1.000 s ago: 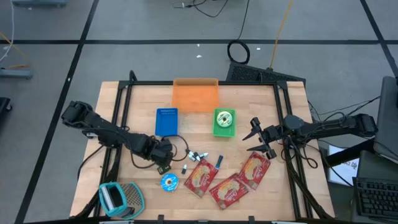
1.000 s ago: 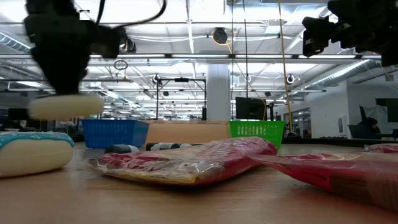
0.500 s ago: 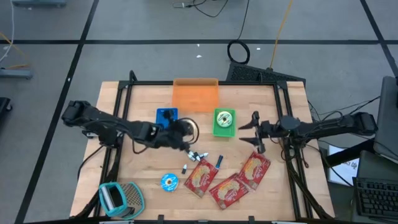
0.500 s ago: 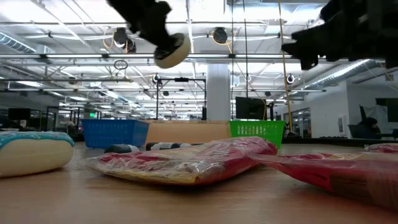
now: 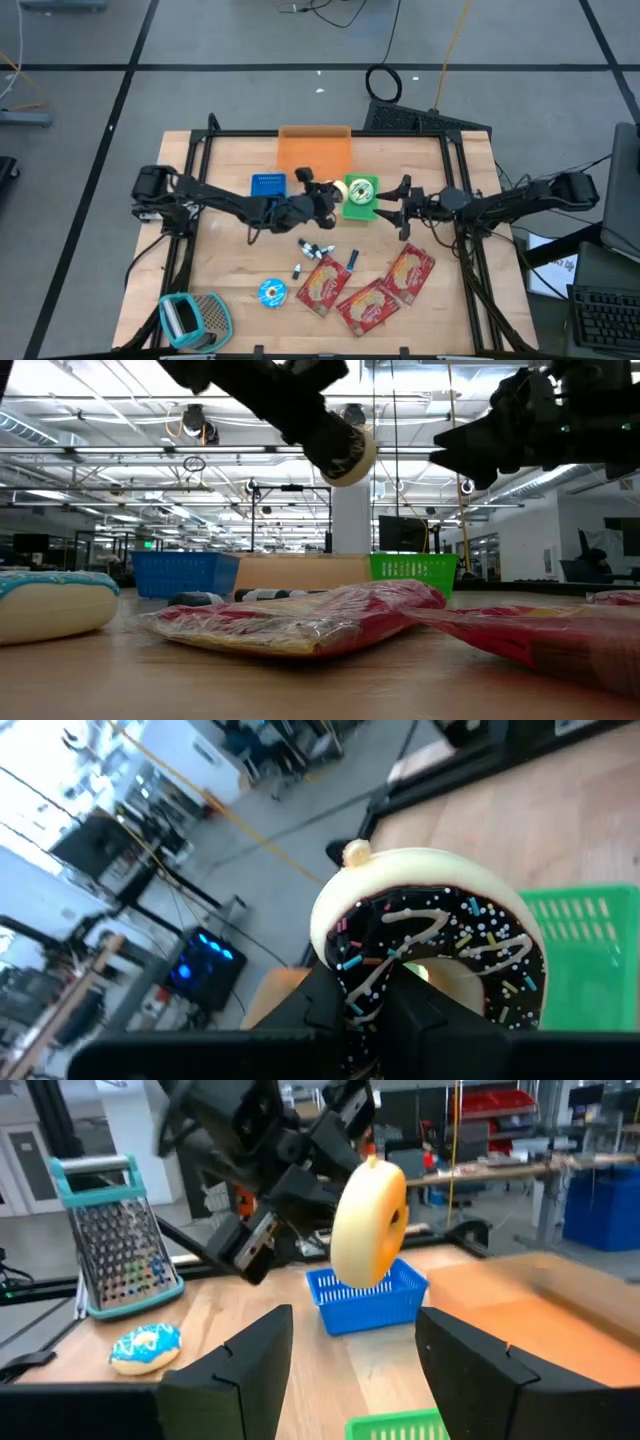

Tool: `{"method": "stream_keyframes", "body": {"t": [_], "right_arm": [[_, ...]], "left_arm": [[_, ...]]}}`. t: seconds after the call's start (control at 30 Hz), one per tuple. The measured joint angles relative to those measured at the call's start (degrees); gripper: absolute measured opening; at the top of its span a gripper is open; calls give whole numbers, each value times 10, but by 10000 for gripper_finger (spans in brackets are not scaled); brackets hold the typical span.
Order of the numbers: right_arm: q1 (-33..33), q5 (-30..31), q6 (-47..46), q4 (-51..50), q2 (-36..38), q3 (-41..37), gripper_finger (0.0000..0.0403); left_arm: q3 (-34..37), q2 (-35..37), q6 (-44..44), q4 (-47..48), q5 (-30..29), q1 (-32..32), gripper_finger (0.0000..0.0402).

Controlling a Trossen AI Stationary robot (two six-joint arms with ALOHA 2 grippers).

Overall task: Pick & Place Food Item
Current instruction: Put the black doughnut into the green bin

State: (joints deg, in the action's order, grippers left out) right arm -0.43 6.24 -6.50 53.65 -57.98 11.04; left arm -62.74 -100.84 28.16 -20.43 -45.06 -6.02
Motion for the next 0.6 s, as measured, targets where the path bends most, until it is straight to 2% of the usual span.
{"method": "stream_keyframes", "body": {"t": [0.2,0.43,0.6], "right_arm": [[0,31,-35,1,-86,46,201],[0,30,-45,18,-177,114,201],[0,30,-48,20,-214,149,206]], "left_arm": [[0,-49,50,-108,0,-5,35],[0,-57,34,-111,-4,-5,35],[0,-57,28,-112,-7,-5,35]]}}
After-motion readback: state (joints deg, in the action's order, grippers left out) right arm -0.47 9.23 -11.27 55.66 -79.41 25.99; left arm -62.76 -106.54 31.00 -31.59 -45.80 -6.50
